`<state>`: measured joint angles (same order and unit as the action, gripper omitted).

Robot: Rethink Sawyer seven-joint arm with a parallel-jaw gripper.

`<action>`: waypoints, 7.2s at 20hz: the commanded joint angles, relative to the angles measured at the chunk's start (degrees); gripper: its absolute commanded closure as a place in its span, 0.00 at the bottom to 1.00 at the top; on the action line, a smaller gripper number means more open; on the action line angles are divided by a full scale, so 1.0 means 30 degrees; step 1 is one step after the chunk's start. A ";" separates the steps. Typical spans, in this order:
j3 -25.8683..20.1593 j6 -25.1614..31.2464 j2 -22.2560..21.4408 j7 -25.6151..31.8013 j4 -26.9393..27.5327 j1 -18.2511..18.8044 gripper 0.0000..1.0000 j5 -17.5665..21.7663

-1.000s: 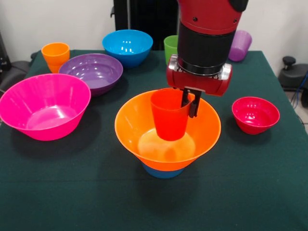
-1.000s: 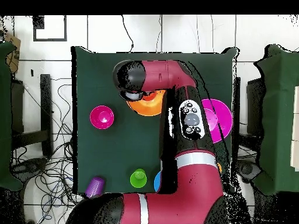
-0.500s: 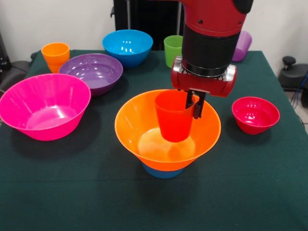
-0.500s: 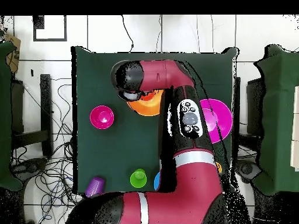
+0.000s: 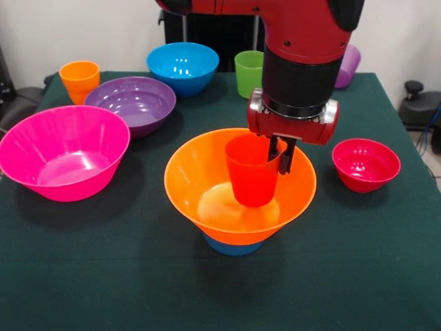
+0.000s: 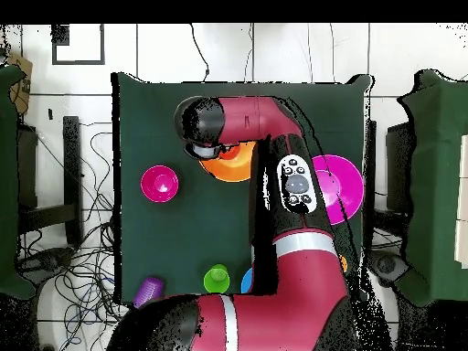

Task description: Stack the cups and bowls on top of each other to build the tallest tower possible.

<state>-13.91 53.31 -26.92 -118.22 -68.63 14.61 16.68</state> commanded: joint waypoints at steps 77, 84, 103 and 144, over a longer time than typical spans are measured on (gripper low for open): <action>-0.2040 -0.1166 0.1445 0.4367 0.0613 0.0687 1.00 0.3122; -0.2154 -0.0915 0.1473 0.4313 0.0710 0.0642 1.00 0.2925; -0.2137 -0.0623 0.1715 0.3655 0.1080 0.0165 1.00 0.2706; -0.1787 0.3255 -0.3650 0.3934 -0.1664 0.0292 0.00 0.1401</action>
<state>-15.57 55.96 -32.45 -118.23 -69.11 16.54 20.98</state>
